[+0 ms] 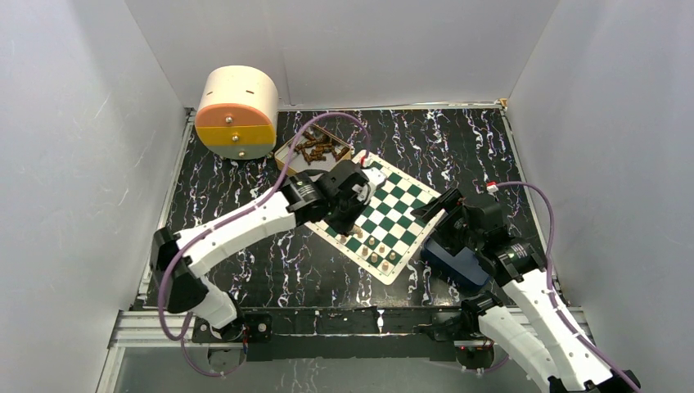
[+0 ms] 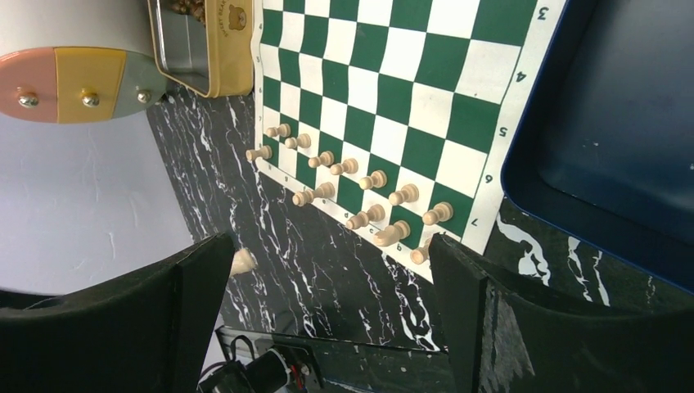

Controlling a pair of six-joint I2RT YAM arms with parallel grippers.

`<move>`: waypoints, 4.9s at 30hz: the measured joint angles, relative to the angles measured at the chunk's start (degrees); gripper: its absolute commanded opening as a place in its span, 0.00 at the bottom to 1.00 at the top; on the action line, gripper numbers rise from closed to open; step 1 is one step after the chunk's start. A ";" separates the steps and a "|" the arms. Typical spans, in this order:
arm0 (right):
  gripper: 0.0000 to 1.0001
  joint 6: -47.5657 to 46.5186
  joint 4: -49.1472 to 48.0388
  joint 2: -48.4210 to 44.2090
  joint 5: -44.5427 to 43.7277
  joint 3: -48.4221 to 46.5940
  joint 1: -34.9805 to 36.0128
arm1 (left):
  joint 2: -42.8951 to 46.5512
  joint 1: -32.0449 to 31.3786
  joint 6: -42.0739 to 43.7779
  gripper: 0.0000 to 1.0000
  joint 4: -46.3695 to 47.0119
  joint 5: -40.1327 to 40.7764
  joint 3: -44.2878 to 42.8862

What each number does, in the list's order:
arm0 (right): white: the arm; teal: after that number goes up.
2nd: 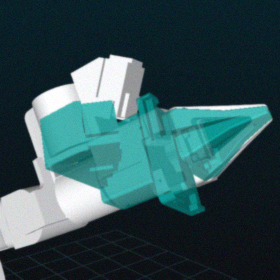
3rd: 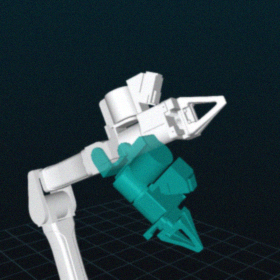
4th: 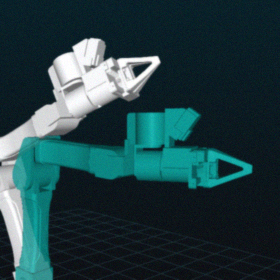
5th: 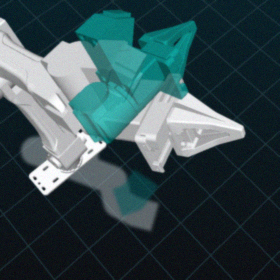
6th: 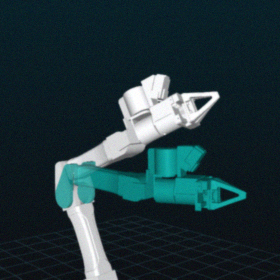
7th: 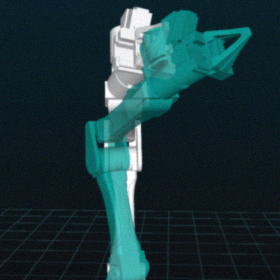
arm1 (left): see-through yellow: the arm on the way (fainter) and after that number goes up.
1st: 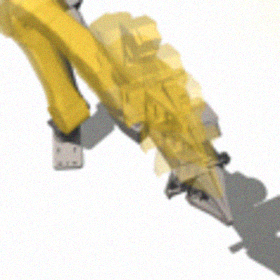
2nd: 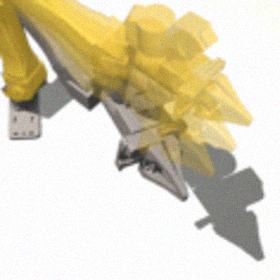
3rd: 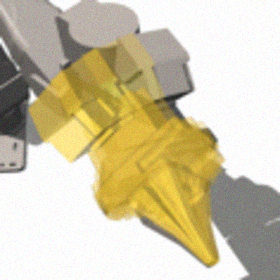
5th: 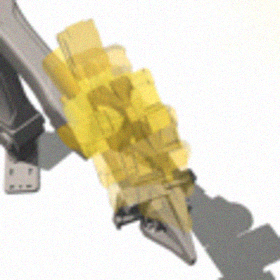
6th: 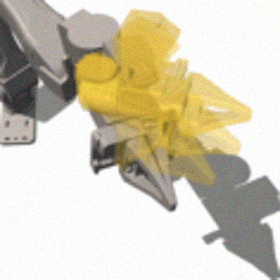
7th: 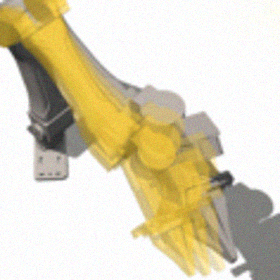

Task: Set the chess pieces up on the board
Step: Place the chess piece on the chessboard, then pick up the chess piece from the storage box.

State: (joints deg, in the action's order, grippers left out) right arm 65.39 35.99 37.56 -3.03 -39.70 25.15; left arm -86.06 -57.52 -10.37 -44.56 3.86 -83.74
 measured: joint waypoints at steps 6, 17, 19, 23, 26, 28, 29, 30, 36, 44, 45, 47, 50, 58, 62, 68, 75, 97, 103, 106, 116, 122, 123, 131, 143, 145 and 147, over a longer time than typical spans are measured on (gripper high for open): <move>0.99 -1.11 1.31 -1.38 -1.38 -0.39 0.00 | -7.74 0.00 2.69 0.00 -6.10 -0.37 -2.45; 0.99 -1.75 3.67 -4.57 -4.33 -1.25 0.00 | -18.45 0.00 5.38 0.00 -10.60 -0.17 -9.18; 0.99 -2.03 4.15 -4.83 -4.85 -1.75 0.00 | -20.13 0.00 5.75 0.00 -11.21 0.00 -10.49; 0.99 -2.60 4.42 -4.94 -5.75 -2.38 0.00 | -22.71 0.00 6.34 0.00 -11.72 0.02 -11.91; 0.99 -2.69 4.50 -4.94 -6.08 -2.67 0.00 | -24.06 0.00 6.73 0.00 -12.22 0.02 -12.02; 0.99 -2.71 4.52 -4.96 -6.16 -2.75 0.00 | -24.90 0.00 6.84 0.00 -12.55 0.02 -12.09; 0.99 -2.71 4.52 -4.96 -6.25 -2.75 0.00 | -25.31 0.00 6.88 0.00 -12.59 0.02 -12.11; 0.99 -2.73 4.52 -4.96 -6.29 -2.78 0.00 | -25.68 0.00 6.95 0.00 -12.63 0.02 -12.11; 0.99 -2.78 4.55 -5.01 -6.73 -2.97 0.00 | -26.36 0.00 7.37 0.00 -12.33 0.04 -12.11; 0.99 -2.82 4.57 -5.09 -7.15 -2.97 0.00 | -27.93 0.00 7.80 0.00 -11.37 0.22 -12.11; 0.99 -2.82 4.57 -5.14 -7.15 -2.97 0.00 | -28.24 0.00 7.82 0.00 -11.21 0.24 -12.11; 0.99 -2.84 4.57 -5.31 -7.17 -2.97 0.00 | -28.83 0.00 7.82 0.00 -10.93 0.31 -12.11; 0.99 -2.86 4.57 -5.35 -7.32 -2.97 0.00 | -29.38 0.00 7.82 0.00 -10.56 0.63 -12.11; 0.99 -3.13 4.55 -5.38 -7.37 -2.97 0.00 | -29.86 0.00 7.82 0.00 -9.60 1.90 -12.13; 0.99 -3.32 4.55 -5.40 -7.39 -2.97 0.00 | -29.99 0.00 7.85 0.00 -9.33 2.34 -12.35; 0.99 -3.67 4.57 -5.38 -7.41 -2.97 0.00 | -30.03 0.00 7.87 0.00 -8.98 2.82 -12.35; 0.99 -3.89 4.55 -5.35 -7.41 -2.97 0.00 | -30.80 0.00 8.09 0.05 -8.55 2.93 -12.41; 0.99 -4.17 4.59 -4.31 -7.32 -2.97 0.00 | -24.17 0.83 4.98 0.61 -1.86 3.43 -11.65; 0.99 -4.20 5.16 -1.38 -7.54 -2.97 0.00 | -9.42 8.15 -0.63 0.76 8.70 -0.55 -2.01; 0.99 -4.33 6.14 -0.24 -8.15 -2.97 0.00 | -2.86 13.64 -3.54 0.87 14.56 -3.76 2.95; 0.96 -4.26 10.84 10.54 -14.91 -5.40 0.00 | 8.26 17.94 -8.15 0.91 26.34 -10.01 17.07; 0.58 -2.64 13.40 13.66 -21.66 -5.62 -0.22 | 16.31 20.00 -10.03 0.92 31.91 -12.87 27.98; 0.56 -2.38 13.33 13.51 -22.58 -5.53 -0.48 | 17.99 20.83 -10.43 0.92 32.74 -13.53 29.90; 0.52 -3.13 11.76 15.19 -26.56 -3.26 -6.54 | 23.80 29.07 -11.06 0.90 38.03 -19.02 39.80; 0.53 -13.44 3.69 22.62 -21.94 -0.09 -29.22 | 29.31 29.66 -3.04 0.86 38.45 -18.23 47.28; 0.53 -14.73 2.82 24.13 -21.07 -0.04 -31.52 | 29.20 29.64 -2.21 0.86 37.70 -17.79 47.84; 0.53 -15.65 2.36 25.57 -20.52 -0.04 -32.48 | 29.22 29.64 -1.66 0.85 37.83 -17.49 47.84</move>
State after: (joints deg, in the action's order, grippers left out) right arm 49.74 38.35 63.13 -23.55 -39.75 -7.33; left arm -56.84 -27.88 -12.03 -6.72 -13.63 -35.90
